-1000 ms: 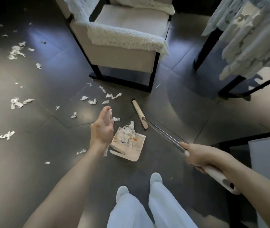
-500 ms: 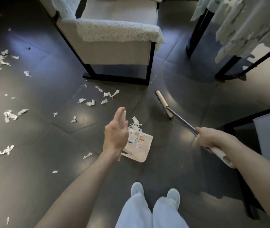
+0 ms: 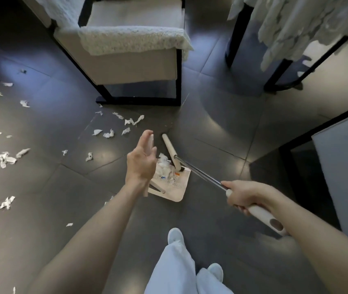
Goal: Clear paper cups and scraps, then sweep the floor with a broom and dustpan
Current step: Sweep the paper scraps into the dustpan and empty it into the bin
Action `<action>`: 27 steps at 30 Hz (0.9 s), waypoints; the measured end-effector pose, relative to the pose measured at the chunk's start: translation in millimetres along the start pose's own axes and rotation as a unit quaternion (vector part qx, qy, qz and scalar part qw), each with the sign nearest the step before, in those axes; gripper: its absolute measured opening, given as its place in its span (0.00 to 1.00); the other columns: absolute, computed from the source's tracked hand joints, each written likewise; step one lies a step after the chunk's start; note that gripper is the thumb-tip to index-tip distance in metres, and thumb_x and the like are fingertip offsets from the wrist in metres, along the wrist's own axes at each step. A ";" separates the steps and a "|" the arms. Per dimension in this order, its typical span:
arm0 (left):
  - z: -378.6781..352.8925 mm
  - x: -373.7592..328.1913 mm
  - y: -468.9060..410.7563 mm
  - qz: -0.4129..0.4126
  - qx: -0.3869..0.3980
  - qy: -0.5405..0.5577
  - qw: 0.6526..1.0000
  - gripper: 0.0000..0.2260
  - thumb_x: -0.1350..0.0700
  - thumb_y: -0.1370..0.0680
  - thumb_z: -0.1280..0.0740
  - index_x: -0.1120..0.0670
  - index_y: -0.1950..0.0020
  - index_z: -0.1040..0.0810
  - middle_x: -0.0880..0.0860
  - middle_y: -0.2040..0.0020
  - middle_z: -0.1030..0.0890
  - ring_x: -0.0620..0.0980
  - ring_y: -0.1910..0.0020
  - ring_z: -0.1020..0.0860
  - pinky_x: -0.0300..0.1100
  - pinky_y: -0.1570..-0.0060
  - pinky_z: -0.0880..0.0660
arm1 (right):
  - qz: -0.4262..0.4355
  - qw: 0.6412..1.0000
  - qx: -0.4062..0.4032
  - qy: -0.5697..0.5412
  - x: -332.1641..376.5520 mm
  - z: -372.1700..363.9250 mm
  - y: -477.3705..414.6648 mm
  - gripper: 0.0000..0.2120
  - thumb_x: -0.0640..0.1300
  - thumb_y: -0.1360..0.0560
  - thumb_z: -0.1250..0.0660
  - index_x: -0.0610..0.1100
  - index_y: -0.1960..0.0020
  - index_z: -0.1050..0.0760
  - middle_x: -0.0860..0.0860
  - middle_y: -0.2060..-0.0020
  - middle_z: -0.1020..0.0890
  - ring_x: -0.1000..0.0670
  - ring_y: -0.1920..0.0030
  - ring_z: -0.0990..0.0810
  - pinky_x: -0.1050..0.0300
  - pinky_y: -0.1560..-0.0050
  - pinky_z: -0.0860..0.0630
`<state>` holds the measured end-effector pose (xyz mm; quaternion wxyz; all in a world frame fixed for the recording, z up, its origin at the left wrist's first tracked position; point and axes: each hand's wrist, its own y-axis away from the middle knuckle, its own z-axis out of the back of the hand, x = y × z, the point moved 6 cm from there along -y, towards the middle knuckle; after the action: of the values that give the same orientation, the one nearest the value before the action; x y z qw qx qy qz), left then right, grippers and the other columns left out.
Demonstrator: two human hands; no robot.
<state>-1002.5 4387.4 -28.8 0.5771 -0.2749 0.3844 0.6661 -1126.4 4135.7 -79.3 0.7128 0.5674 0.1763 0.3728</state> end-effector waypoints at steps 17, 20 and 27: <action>-83.5 -7.6 172.9 -0.080 0.097 -0.003 0.992 0.22 0.61 0.22 0.33 0.32 0.43 0.28 0.42 0.50 0.20 0.40 0.53 0.20 0.32 0.54 0.28 | -0.038 0.992 -0.074 -0.093 -234.9 -40.2 98.3 0.36 0.35 0.24 0.42 0.55 0.22 0.51 0.45 0.69 0.24 0.51 0.75 0.29 0.60 0.74 0.28; -98.1 -4.6 199.9 -0.119 0.141 -0.021 0.983 0.20 0.63 0.23 0.32 0.41 0.39 0.23 0.44 0.51 0.19 0.39 0.55 0.21 0.24 0.53 0.32 | -0.055 0.992 -0.070 -0.086 -272.8 -65.7 98.0 0.36 0.35 0.25 0.45 0.55 0.22 0.52 0.44 0.69 0.24 0.49 0.75 0.28 0.59 0.74 0.28; -136.4 -35.3 229.2 -0.214 0.199 -0.072 0.954 0.21 0.67 0.25 0.32 0.46 0.37 0.24 0.57 0.45 0.18 0.59 0.48 0.19 0.46 0.45 0.26 | -0.117 0.988 -0.086 -0.052 -324.8 -125.0 71.8 0.36 0.35 0.27 0.48 0.52 0.22 0.50 0.43 0.64 0.24 0.50 0.83 0.28 0.64 0.83 0.34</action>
<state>-1231.3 4245.8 -31.0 0.7752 -0.1817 0.3988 0.4549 -1448.7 3988.4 -104.2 0.8058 0.4979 0.1711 0.2710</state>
